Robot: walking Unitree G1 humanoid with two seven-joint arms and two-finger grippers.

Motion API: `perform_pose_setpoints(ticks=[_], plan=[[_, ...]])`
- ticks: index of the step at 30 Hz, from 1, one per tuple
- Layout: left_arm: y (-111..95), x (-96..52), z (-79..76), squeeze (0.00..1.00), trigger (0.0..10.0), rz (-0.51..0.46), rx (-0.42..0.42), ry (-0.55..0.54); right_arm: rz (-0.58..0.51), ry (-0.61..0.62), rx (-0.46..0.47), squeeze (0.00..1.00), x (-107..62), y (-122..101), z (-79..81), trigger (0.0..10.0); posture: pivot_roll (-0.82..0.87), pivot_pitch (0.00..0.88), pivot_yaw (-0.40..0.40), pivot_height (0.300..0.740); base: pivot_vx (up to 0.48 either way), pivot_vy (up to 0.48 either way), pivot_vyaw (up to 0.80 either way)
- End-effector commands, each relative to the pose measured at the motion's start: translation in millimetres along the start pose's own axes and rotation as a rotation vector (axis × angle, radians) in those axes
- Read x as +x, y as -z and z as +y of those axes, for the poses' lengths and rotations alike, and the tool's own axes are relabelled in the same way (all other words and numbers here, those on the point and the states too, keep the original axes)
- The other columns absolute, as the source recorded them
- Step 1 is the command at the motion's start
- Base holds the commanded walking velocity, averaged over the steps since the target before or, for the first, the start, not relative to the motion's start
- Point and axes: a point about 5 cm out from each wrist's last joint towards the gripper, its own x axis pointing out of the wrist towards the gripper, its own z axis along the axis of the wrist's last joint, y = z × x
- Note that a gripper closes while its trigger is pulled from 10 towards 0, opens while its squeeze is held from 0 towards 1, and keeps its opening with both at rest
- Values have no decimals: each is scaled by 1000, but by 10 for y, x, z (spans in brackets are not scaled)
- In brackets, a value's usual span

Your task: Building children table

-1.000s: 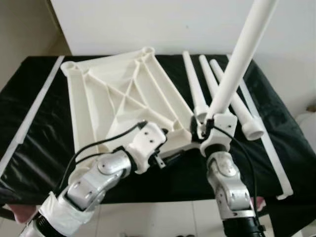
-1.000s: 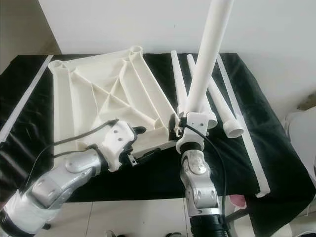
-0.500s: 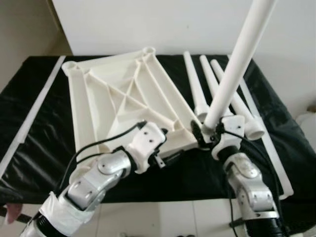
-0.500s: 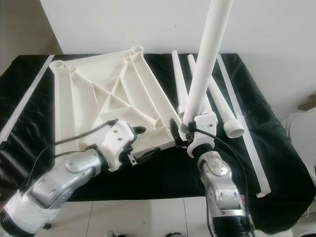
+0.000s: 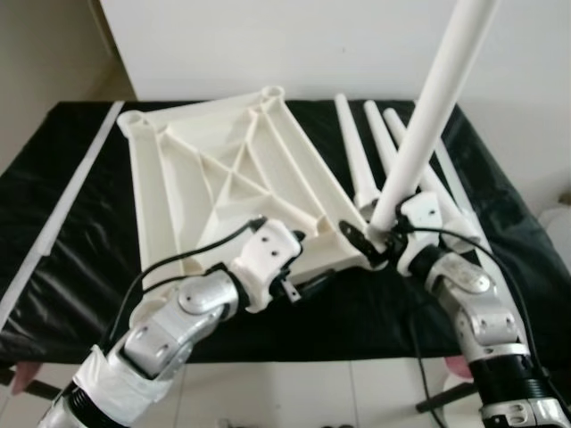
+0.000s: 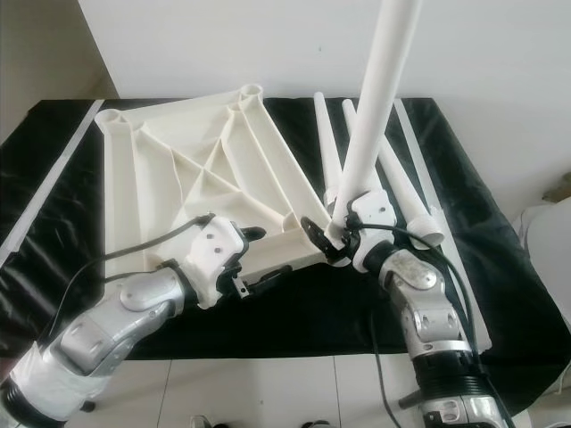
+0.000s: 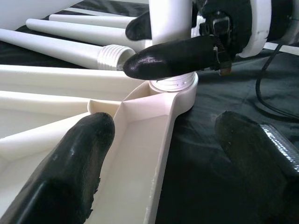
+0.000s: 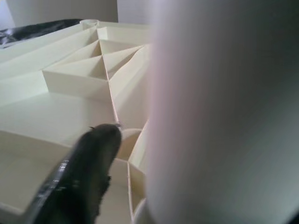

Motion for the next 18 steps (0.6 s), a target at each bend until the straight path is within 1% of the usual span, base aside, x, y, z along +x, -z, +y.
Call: perform_pose_setpoints(ticks=[1,6,9,10,16,17,18], plan=[[-20,-4,-80,0,10000,-10,4,169,22,-26,4,0,-7,62,-16,0,-83,131,29,740,0,0,0],[-22,-9,-79,0,10000,-11,2,166,38,-23,2,0,-36,111,-61,0,-83,130,29,740,0,0,0],[-19,-11,-83,0,10000,-10,4,168,36,-29,22,0,-46,130,-73,0,-83,130,29,740,0,0,0],[-19,-10,-86,0,10000,-10,5,170,31,-24,44,0,-63,141,-75,0,-87,130,31,740,0,0,0],[-20,-9,-87,0,10000,-12,3,173,33,-16,36,0,-83,162,-71,0,-95,133,34,740,0,0,0],[-19,-7,-93,0,10000,-12,-2,178,43,3,34,0,-93,170,-72,10000,-99,136,33,740,0,0,0],[-19,-7,-93,0,10000,-12,-2,178,43,3,34,0,-93,170,-72,10000,-99,136,33,740,0,0,0]])
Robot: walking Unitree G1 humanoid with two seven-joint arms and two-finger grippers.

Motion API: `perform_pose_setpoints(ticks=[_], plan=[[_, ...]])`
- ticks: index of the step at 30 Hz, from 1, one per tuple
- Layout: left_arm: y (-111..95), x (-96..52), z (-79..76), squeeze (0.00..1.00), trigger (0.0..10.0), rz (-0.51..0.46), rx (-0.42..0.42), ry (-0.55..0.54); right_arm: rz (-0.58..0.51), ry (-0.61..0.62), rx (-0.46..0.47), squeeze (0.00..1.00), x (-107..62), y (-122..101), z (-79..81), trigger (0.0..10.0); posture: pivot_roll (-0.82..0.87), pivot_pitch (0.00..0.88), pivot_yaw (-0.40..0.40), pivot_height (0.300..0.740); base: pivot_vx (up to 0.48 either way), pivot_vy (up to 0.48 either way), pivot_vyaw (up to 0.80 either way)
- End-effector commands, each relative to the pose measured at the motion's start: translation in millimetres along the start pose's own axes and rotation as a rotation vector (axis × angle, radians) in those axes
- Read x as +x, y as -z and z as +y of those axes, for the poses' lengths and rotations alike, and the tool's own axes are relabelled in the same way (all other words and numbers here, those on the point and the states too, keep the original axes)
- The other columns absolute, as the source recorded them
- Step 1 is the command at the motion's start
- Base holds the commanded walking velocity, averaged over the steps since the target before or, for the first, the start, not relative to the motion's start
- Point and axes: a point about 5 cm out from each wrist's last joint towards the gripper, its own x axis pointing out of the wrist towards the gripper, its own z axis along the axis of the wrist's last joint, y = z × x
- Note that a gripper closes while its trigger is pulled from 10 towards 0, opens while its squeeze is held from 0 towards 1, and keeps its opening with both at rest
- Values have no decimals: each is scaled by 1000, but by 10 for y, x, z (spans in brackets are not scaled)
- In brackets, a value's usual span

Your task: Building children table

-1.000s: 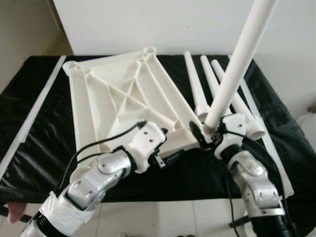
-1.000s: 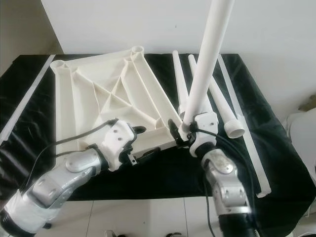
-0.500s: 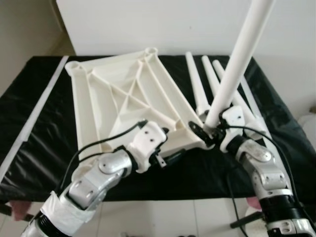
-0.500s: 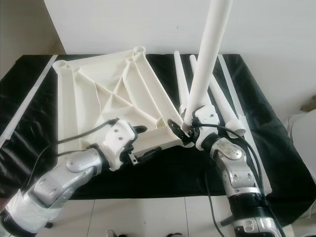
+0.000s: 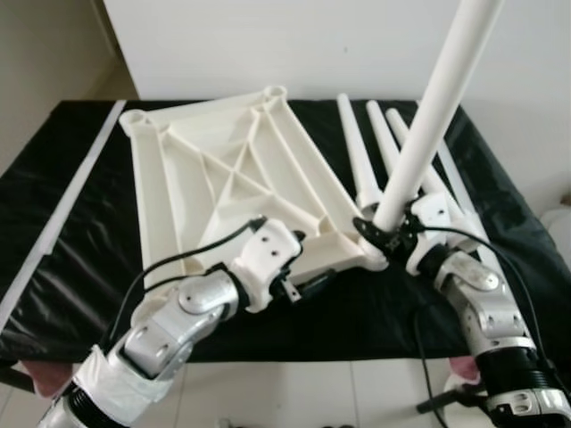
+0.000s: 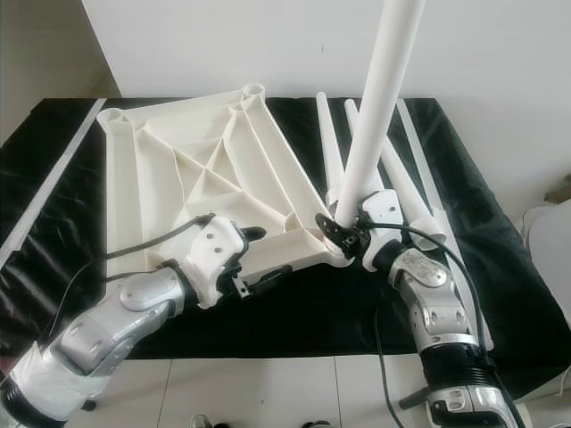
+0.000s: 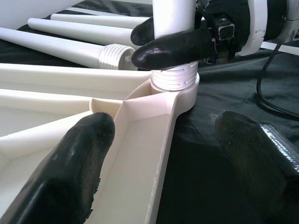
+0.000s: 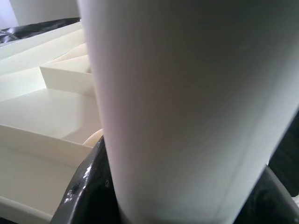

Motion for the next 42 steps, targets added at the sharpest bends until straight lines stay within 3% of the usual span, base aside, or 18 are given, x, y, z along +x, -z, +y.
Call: perform_pose_setpoints(ticks=[1,7,10,16,21,24,26,31,38,39,42], plan=[[-16,-6,-95,0,10000,-11,0,178,39,16,29,0,-39,109,36,10000,-101,138,34,740,0,0,0],[-17,-8,-95,0,10000,-10,0,180,8,129,64,0,-27,70,54,10000,-101,140,31,740,0,0,0],[-14,-11,-100,0,10000,-10,-2,178,-26,220,80,0,-3,14,208,10000,-99,142,32,740,0,0,0],[-9,-16,-111,0,10000,-8,-6,182,-14,318,74,0,9,17,280,10000,-100,141,34,740,0,0,0],[-10,-13,-134,0,10000,-9,-8,195,40,598,127,0,-14,84,375,10000,-102,133,34,740,0,0,0],[-9,-11,-135,0,10000,-9,-8,196,33,666,137,0,-8,66,452,10000,-98,130,31,740,0,0,0],[-15,-10,-141,0,10000,-12,-9,196,24,739,194,0,17,71,569,10000,-96,126,28,740,0,0,0],[-12,-16,-155,0,10000,-12,-9,201,15,717,234,0,82,46,702,10000,-100,118,30,740,0,0,0],[-20,2,-164,0,10000,-14,-9,206,8,700,234,0,87,30,711,10000,-99,115,30,740,0,0,0],[-24,1,-173,0,10000,-16,-13,208,-5,699,235,1000,87,10,708,10000,-99,115,30,740,0,0,0],[-27,0,-185,0,10000,-18,-17,212,-19,707,238,1000,85,-16,713,10000,-99,115,30,740,0,0,0]])
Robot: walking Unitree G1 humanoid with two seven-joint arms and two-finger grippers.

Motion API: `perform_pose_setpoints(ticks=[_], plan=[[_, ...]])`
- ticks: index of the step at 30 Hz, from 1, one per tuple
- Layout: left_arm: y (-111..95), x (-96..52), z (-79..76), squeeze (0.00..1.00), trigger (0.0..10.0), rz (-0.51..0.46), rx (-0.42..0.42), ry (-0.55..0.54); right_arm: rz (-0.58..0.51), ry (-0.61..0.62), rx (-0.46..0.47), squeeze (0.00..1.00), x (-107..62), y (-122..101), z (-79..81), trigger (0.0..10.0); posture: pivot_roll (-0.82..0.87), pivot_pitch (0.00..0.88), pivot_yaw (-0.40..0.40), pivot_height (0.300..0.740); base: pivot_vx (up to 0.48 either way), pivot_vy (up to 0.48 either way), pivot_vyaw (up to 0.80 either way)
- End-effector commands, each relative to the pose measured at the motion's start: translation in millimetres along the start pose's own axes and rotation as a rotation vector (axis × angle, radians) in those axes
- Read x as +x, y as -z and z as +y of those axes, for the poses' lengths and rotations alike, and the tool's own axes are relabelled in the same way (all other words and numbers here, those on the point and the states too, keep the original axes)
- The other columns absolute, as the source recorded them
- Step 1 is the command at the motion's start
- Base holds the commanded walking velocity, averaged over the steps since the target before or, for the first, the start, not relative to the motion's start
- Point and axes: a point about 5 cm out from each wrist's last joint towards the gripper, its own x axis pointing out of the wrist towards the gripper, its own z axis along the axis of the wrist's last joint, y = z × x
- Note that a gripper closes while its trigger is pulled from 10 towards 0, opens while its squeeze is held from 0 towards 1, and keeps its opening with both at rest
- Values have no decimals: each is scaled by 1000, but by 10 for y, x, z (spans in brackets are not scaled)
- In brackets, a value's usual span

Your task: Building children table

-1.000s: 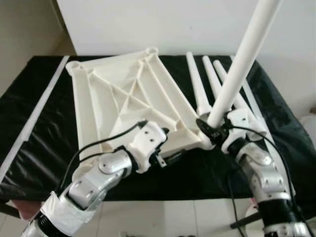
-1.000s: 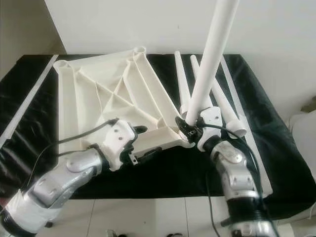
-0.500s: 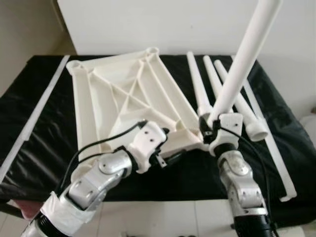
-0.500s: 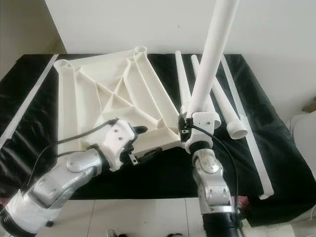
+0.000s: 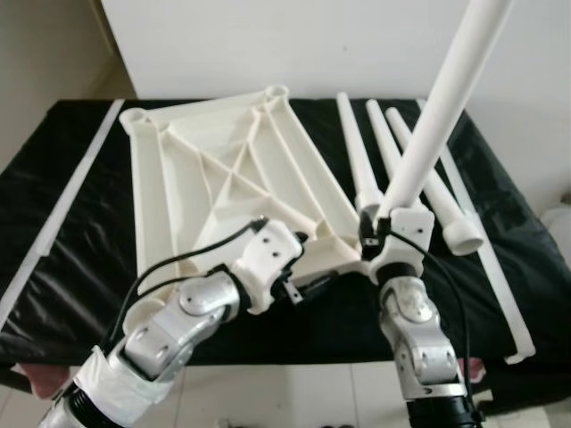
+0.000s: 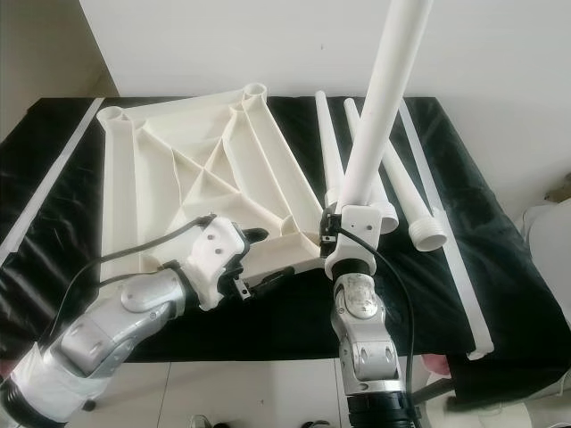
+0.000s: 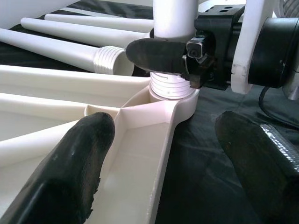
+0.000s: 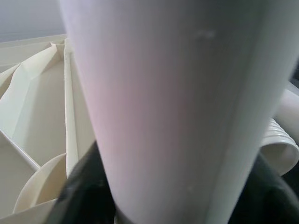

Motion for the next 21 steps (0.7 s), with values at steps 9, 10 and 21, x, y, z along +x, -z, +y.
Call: perform_pose_setpoints(ticks=[9,10,21], plan=[[-4,-34,-37,0,10000,7,19,162,-9,-155,128,682,-114,9,74,10000,-101,119,29,740,0,0,0],[-4,-34,-34,0,10000,7,20,161,-10,-189,119,682,-118,6,51,10000,-103,121,29,740,0,0,0],[-8,-10,-26,0,10000,-3,20,150,-8,-482,-17,0,-71,-15,-263,10000,-111,132,27,740,0,0,0]])
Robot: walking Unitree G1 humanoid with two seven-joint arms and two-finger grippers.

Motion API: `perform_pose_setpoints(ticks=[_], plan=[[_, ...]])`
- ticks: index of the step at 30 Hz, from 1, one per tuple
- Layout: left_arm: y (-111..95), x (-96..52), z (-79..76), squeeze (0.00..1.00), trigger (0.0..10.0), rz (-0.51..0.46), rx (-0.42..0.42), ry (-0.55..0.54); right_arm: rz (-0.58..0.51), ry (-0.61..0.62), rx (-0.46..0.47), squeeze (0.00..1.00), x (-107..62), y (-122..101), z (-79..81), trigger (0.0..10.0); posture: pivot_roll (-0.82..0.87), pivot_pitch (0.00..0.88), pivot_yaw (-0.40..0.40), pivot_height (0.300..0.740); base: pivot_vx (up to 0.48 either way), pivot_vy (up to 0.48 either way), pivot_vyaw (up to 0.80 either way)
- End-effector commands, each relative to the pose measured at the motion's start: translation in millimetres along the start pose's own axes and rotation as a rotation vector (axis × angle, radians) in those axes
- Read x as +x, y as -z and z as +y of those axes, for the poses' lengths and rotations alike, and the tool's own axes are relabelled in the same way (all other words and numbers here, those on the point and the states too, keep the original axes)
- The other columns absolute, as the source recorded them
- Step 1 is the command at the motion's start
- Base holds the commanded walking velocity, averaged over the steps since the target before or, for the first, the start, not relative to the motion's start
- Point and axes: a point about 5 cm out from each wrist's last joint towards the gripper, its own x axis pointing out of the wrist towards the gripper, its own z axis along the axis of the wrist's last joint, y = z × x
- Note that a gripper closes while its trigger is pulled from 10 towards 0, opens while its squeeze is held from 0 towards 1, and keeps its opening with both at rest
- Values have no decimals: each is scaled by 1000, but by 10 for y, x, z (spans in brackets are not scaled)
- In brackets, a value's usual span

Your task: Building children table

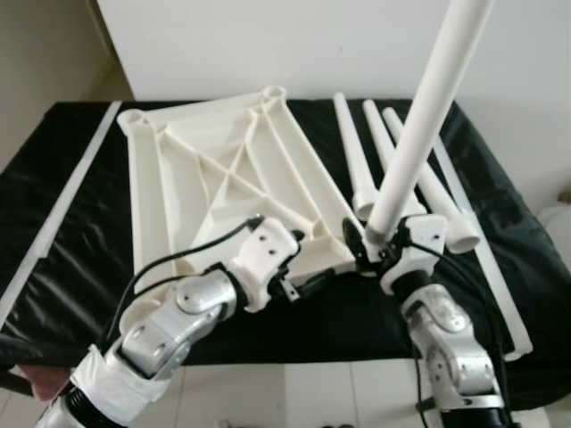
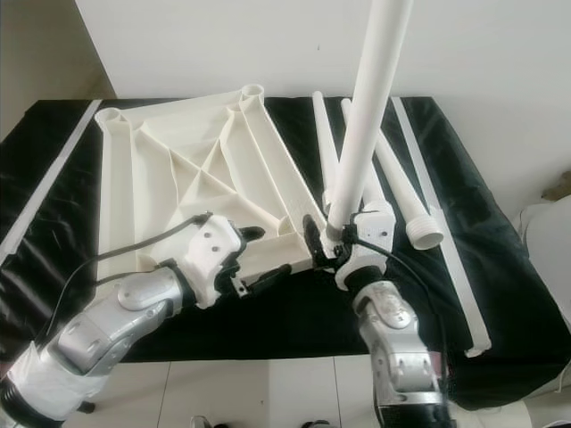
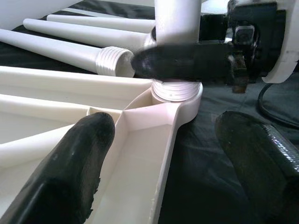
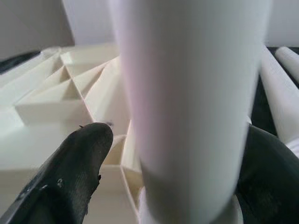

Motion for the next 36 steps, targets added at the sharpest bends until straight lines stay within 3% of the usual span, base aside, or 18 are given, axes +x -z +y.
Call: perform_pose_setpoints(ticks=[1,6,13,14,17,18,27,28,30,31,36], plan=[[-3,-1,-68,0,10000,-4,15,161,3,-41,1,0,1,19,9,10000,-111,132,27,740,0,0,0],[-8,-8,-58,0,10000,-4,16,153,47,-205,-46,0,-11,14,-161,10000,-106,133,26,740,0,0,0],[-10,0,-72,0,10000,-6,12,155,85,-295,-84,0,79,2,-325,10000,-110,128,30,740,0,0,0],[-14,7,-73,0,10000,-8,13,156,87,-291,-89,0,112,10,-351,4431,-108,129,26,740,0,0,0],[-19,14,-74,0,10000,-9,13,158,88,-287,-93,0,145,18,-383,4431,-107,128,26,740,0,0,0],[-23,14,-73,0,10000,-9,16,157,84,-274,-64,0,146,33,-393,0,-102,129,23,740,0,0,0],[-17,0,-83,0,10000,-7,8,152,78,-268,14,0,111,114,-375,0,-101,132,24,740,0,0,0],[-7,-5,-87,0,10000,-3,9,154,70,-243,37,0,118,103,-368,2863,-102,135,26,740,0,0,0],[-4,-6,-87,0,10000,-2,9,155,67,-237,43,0,121,101,-367,2863,-102,135,26,740,0,0,0],[-1,-9,-88,0,10000,-1,10,156,63,-222,48,0,122,89,-357,10000,-103,136,27,740,0,0,0],[7,-14,-89,0,10000,3,9,160,67,-117,29,0,139,55,-321,10000,-105,139,29,740,0,0,0]])
